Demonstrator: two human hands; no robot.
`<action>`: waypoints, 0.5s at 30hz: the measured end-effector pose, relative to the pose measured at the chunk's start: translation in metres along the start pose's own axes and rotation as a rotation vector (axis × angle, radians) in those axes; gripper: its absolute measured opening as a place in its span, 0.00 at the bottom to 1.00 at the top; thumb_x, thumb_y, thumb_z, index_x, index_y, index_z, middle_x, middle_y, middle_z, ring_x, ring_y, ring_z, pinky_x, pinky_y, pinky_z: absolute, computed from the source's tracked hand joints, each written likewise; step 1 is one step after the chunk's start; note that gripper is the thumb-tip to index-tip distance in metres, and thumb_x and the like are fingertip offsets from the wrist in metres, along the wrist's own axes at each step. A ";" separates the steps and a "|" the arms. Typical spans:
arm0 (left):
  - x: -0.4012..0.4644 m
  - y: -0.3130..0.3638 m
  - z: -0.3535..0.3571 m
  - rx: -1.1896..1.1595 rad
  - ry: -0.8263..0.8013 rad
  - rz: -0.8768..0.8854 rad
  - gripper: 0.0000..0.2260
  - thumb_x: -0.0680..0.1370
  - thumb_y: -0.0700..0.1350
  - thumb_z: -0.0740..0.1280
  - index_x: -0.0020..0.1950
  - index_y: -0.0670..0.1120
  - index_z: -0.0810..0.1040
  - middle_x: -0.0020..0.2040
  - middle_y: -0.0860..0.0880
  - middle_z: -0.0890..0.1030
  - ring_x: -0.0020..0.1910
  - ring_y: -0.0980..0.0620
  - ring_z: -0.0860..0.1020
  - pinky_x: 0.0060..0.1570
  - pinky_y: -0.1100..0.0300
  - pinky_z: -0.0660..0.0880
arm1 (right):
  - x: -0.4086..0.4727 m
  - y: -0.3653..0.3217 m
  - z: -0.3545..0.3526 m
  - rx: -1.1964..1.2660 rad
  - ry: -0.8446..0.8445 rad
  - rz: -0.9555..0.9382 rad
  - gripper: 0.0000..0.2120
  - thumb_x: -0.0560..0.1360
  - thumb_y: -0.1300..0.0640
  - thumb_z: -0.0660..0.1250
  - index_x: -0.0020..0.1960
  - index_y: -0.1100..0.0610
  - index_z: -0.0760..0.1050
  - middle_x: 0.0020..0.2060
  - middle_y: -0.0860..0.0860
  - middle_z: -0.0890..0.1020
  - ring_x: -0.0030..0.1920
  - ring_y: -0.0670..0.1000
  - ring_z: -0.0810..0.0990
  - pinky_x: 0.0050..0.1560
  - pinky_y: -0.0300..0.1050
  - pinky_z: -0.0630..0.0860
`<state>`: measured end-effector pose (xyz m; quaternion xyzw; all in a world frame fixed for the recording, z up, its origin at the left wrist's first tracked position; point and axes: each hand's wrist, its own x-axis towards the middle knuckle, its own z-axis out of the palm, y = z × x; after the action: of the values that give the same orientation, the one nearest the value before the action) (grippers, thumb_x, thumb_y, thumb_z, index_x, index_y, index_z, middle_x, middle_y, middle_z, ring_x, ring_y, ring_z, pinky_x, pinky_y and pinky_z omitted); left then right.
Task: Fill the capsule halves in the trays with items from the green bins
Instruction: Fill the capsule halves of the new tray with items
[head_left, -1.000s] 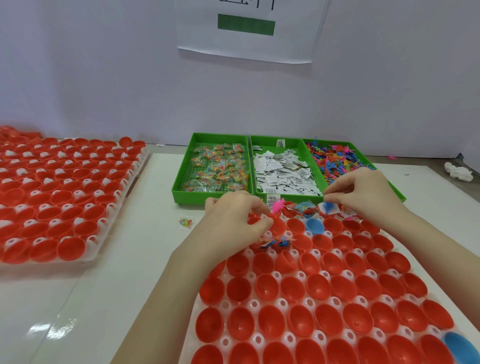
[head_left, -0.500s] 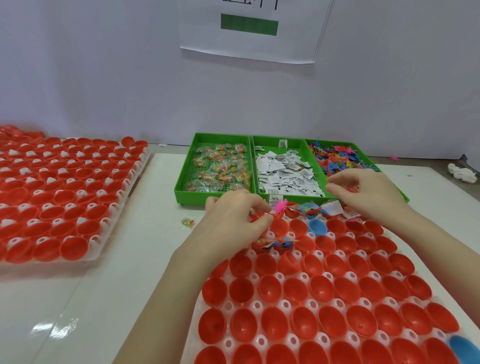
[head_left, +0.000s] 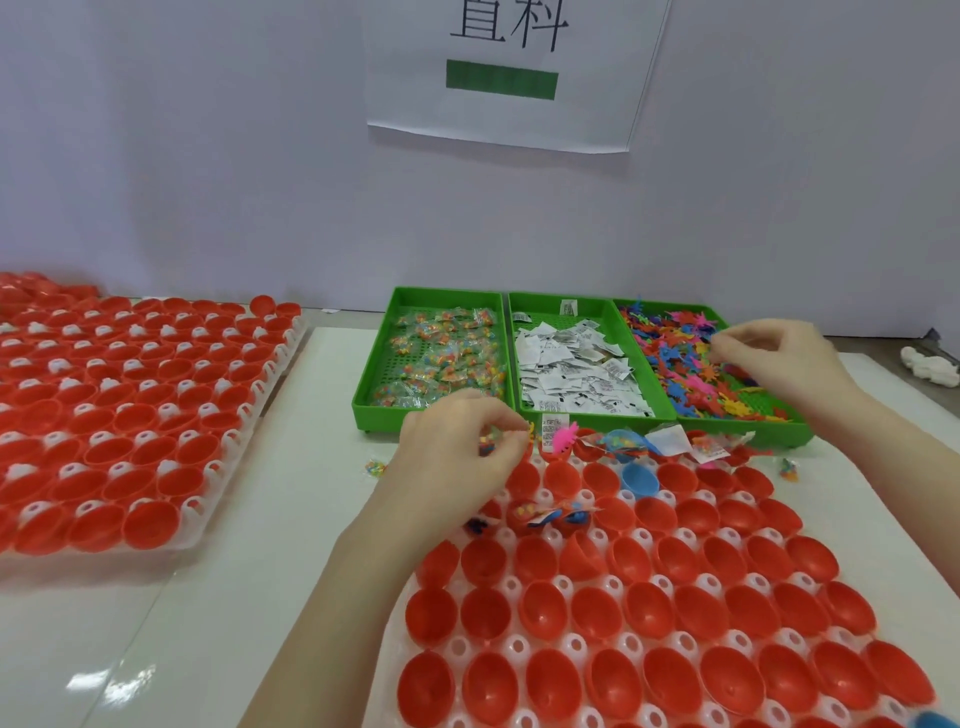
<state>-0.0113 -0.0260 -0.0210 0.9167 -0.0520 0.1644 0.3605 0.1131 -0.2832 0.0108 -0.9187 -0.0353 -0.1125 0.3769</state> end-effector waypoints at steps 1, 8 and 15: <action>0.001 -0.002 -0.002 -0.051 0.068 -0.017 0.05 0.75 0.45 0.67 0.46 0.50 0.82 0.41 0.59 0.75 0.46 0.58 0.74 0.53 0.59 0.70 | 0.008 0.008 -0.002 -0.043 -0.011 0.031 0.13 0.75 0.54 0.67 0.56 0.59 0.78 0.54 0.57 0.81 0.55 0.54 0.77 0.57 0.47 0.70; 0.030 -0.047 -0.030 -0.115 0.295 -0.248 0.07 0.76 0.44 0.66 0.52 0.46 0.81 0.51 0.49 0.81 0.51 0.52 0.78 0.53 0.56 0.73 | 0.030 0.053 0.009 -0.490 -0.342 0.112 0.24 0.71 0.48 0.71 0.64 0.55 0.74 0.64 0.54 0.75 0.62 0.54 0.72 0.57 0.43 0.68; 0.077 -0.087 -0.016 0.565 -0.190 -0.401 0.19 0.79 0.60 0.55 0.65 0.54 0.73 0.63 0.50 0.77 0.71 0.51 0.64 0.71 0.45 0.49 | 0.035 0.062 0.016 -0.307 -0.112 0.059 0.11 0.64 0.55 0.77 0.40 0.57 0.77 0.42 0.53 0.80 0.42 0.50 0.73 0.40 0.42 0.66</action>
<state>0.0753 0.0507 -0.0402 0.9834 0.1428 0.0122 0.1114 0.1588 -0.3169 -0.0344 -0.9710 -0.0114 -0.0541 0.2325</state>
